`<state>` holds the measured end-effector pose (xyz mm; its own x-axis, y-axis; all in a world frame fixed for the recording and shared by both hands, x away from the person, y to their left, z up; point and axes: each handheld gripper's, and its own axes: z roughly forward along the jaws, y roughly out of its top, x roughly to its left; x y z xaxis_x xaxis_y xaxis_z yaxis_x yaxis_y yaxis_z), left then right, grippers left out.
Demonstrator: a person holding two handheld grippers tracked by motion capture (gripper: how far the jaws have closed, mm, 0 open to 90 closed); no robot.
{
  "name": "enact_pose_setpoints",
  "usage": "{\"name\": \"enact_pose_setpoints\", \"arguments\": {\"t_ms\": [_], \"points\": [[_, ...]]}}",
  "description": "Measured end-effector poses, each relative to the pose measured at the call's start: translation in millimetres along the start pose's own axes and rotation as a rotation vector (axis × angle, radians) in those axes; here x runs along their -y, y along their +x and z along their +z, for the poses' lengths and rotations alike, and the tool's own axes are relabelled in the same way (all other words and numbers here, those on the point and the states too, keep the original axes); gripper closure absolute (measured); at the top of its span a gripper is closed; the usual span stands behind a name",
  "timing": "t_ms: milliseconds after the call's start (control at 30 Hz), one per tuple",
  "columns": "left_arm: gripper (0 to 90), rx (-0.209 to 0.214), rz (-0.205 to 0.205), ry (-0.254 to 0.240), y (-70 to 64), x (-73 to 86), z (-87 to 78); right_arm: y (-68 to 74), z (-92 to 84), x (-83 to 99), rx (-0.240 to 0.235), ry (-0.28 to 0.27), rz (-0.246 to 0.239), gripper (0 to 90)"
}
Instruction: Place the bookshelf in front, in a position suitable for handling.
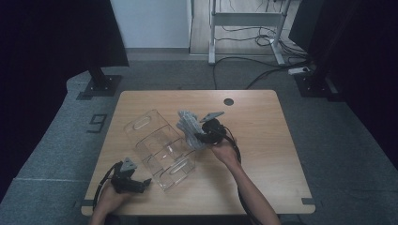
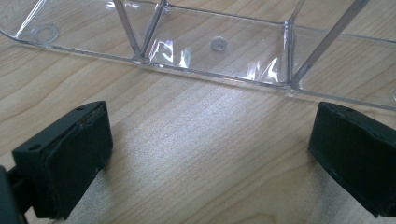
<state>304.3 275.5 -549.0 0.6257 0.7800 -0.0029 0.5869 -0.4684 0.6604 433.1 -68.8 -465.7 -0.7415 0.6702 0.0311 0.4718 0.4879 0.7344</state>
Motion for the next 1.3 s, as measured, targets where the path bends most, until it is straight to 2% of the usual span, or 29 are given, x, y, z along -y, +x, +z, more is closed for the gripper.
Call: {"name": "enact_pose_setpoints", "arguments": {"t_ms": [233, 467, 1300], "points": [[0.0, 0.000, 0.000, 0.001, 0.0, 0.0, 0.0, 2.0, -11.0, -0.1, -0.002, 0.001, -0.021, 67.3], [0.0, 0.000, -0.001, 0.001, -0.1, 0.0, -0.1, 1.0, -22.6, 4.4, -0.003, 0.001, -0.022, 67.3], [0.0, 0.000, -0.001, 0.002, -0.1, -0.2, -0.1, -13.8, -76.4, 42.6, 0.013, -0.023, 0.015, 67.3]]}}
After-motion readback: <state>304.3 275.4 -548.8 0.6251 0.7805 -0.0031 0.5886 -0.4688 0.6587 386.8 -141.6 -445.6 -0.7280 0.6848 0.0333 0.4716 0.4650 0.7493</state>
